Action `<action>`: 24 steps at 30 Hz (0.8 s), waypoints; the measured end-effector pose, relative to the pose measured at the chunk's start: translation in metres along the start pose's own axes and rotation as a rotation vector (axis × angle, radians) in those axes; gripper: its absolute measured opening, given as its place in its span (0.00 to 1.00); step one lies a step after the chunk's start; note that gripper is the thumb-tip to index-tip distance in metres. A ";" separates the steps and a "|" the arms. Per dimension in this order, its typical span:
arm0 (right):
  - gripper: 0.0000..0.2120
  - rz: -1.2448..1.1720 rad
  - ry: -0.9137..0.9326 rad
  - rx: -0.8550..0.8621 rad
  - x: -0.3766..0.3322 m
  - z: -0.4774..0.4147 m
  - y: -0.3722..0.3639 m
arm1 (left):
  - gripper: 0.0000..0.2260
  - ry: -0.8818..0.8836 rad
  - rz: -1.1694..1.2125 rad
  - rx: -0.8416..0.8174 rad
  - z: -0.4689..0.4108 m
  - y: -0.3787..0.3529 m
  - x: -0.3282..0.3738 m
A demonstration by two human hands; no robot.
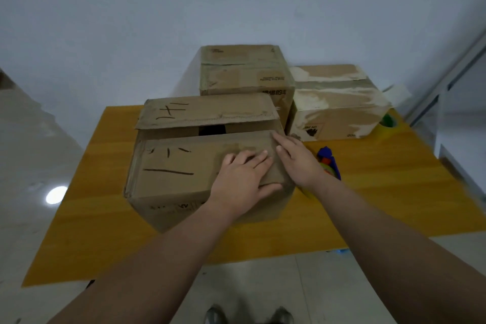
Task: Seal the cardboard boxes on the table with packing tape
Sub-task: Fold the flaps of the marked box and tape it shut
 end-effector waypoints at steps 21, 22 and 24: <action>0.17 0.082 -0.731 -0.165 0.209 -0.008 0.006 | 0.09 0.211 -0.022 0.096 -0.080 -0.021 0.084; 0.17 0.082 -0.719 -0.141 0.207 -0.010 0.007 | 0.10 0.222 -0.009 0.094 -0.079 -0.020 0.084; 0.16 -0.016 -0.668 -0.073 0.197 -0.014 0.009 | 0.13 0.274 0.023 0.087 -0.078 -0.018 0.080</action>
Point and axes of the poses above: each hand's wrist, its own z-axis away from the middle knuckle, its own y-axis out of the back of the hand, x = y × z, the point moved 2 cm from there along -z, towards the middle knuckle, and after that the axes turned 7 degrees about x, right-handed, at the moved point
